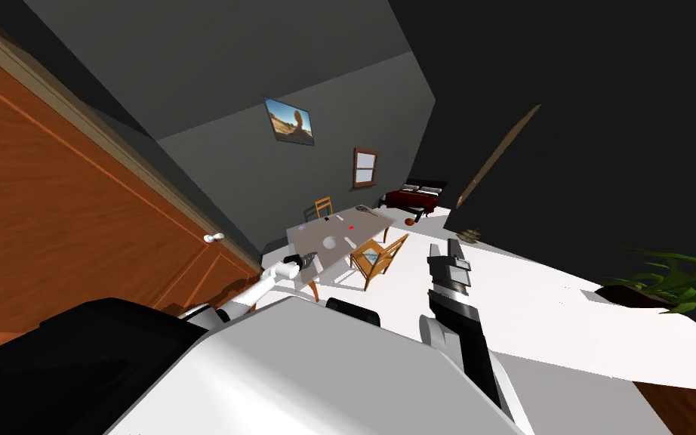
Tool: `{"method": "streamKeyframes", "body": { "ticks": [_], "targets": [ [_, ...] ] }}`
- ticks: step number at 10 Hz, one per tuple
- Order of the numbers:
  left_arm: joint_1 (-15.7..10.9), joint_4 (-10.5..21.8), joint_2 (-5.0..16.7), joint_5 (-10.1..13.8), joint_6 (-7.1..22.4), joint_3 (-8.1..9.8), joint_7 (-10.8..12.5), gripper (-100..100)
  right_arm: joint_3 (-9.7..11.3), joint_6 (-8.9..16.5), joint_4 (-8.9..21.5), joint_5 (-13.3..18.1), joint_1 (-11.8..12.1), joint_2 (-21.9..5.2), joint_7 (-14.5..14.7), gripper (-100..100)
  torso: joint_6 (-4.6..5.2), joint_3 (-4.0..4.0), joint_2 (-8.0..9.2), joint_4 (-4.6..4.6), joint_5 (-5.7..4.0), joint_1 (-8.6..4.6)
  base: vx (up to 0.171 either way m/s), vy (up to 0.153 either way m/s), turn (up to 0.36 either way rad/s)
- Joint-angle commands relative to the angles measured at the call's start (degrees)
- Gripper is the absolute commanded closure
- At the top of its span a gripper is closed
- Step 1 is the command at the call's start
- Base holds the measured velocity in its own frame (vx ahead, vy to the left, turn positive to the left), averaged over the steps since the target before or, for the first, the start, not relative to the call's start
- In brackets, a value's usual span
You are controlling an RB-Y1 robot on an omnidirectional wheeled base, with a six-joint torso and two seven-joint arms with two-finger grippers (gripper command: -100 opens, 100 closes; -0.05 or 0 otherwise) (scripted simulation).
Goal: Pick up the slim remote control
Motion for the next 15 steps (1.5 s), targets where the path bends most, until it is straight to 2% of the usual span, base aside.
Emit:
{"method": "streamKeyframes", "body": {
  "ticks": [1,2,3,4,5,6,7,10,11,15],
  "targets": [
    [-0.13,1.43,0.67,1.63,-0.79,-0.95,-0.49,-100,0.0,0.0,0.0,0.0,0.0,0.0,0.0,0,0.0,0.0,0.0,0.0,0.0,0.0,0.01,0.012,0.031],
    [-0.77,3.41,1.53,3.52,0.68,-2.71,-0.6,-100,0.0,0.0,0.0,0.0,0.0,0.0,0.0,0,-0.01,0.02,0.03,0.01,-0.01,-0.06,0.015,0.012,-0.24],
    [-0.77,3.81,1.53,3.93,0.68,-2.71,-0.6,-100,0.01,0.0,0.0,0.0,-0.01,0.0,0.0,0,0.06,0.01,0.02,0.01,-0.02,-0.07,0.015,0.022,-0.15],
    [-1.39,6.04,2.35,6.2,2.07,-4.48,-0.67,-100,0.0,0.0,0.0,0.0,0.0,0.0,0.0,0,0.0,0.01,0.01,0.0,-0.01,-0.04,0.023,0.023,-0.259],
    [-1.39,6.15,2.35,6.2,2.07,-4.48,-0.67,-100,0.01,0.0,0.0,0.0,-0.01,0.0,0.0,0,0.05,-0.01,-0.01,0.0,-0.01,-0.04,0.019,0.025,-0.093],
    [-1.96,8.28,3.11,8.11,3.38,-6.28,-0.7,-100,0.0,0.0,0.0,0.0,0.0,0.0,0.0,0,-0.01,0.0,-0.01,0.0,-0.01,-0.03,0.025,0.021,-0.165],
    [-1.96,8.46,3.11,8.43,3.38,-6.28,-0.7,-100,0.0,0.0,0.0,0.0,0.0,0.0,0.0,0,0.03,-0.01,-0.03,0.0,-0.01,-0.03,0.02,0.021,-0.142],
    [-3.45,14.66,5.1,14.65,6.78,-11.6,-0.61,-100,0.0,0.0,0.0,0.0,-0.01,0.0,0.0,0,0.04,-0.05,-0.09,-0.01,0.0,0.02,0.044,0.043,-0.291],
    [-3.45,14.91,5.1,14.8,6.78,-11.6,-0.61,-100,0.0,0.0,0.0,0.0,0.0,-0.01,0.0,0,0.02,-0.08,-0.14,-0.02,0.02,0.1,0.042,0.048,-0.103],
    [-4.87,21.96,7.05,22.17,10.1,-18.13,-0.22,-100,0.0,0.0,0.0,0.0,0.01,0.0,0.0,0,0.0,-0.1,-0.18,-0.03,0.0,0.03,0.056,0.04,-0.251]
  ]
}}
